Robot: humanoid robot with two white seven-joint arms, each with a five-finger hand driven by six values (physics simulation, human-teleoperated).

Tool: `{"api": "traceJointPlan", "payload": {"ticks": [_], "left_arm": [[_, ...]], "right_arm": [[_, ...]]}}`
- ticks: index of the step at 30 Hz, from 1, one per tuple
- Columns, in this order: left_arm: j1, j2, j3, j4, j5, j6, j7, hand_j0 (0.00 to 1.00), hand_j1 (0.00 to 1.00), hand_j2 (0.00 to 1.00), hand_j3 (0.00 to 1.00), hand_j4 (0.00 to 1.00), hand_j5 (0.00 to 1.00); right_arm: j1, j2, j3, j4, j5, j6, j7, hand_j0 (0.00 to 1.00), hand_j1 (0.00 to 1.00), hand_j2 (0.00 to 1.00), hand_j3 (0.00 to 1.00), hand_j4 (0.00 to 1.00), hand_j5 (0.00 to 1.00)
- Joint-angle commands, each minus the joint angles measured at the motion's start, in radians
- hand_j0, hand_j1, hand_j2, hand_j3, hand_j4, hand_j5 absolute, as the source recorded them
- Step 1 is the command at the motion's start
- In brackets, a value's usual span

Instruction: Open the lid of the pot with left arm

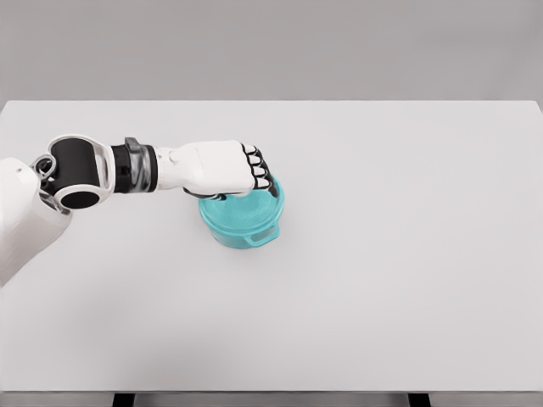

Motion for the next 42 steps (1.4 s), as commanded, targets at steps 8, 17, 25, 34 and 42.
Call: {"api": "traceJointPlan", "payload": {"ticks": [8, 17, 25, 34, 42], "left_arm": [[0.000, -0.002, -0.011, 0.009, 0.004, 0.003, 0.001, 0.80, 0.80, 0.80, 0.80, 0.80, 0.80], [-0.008, -0.002, -0.012, 0.018, 0.005, 0.003, 0.001, 0.76, 0.76, 0.76, 0.76, 0.76, 0.76], [-0.006, -0.003, -0.018, 0.028, 0.004, 0.003, 0.001, 0.76, 0.76, 0.76, 0.76, 0.76, 0.76], [-0.006, -0.006, -0.020, 0.034, 0.004, 0.003, 0.001, 0.74, 0.74, 0.74, 0.74, 0.74, 0.74], [-0.008, -0.005, -0.020, 0.034, 0.004, 0.003, 0.001, 0.69, 0.69, 0.69, 0.69, 0.69, 0.69]], "right_arm": [[0.000, 0.000, 0.000, 0.000, -0.001, 0.000, 0.000, 1.00, 1.00, 1.00, 1.00, 1.00, 1.00], [0.000, 0.000, 0.000, 0.000, -0.001, 0.000, 0.000, 1.00, 1.00, 1.00, 1.00, 1.00, 1.00], [0.000, 0.000, 0.000, 0.000, -0.001, 0.000, 0.000, 1.00, 1.00, 1.00, 1.00, 1.00, 1.00], [0.000, 0.000, 0.000, 0.000, -0.001, 0.000, 0.000, 1.00, 1.00, 1.00, 1.00, 1.00, 1.00], [0.000, 0.000, 0.000, 0.000, -0.001, 0.000, 0.000, 1.00, 1.00, 1.00, 1.00, 1.00, 1.00]]}}
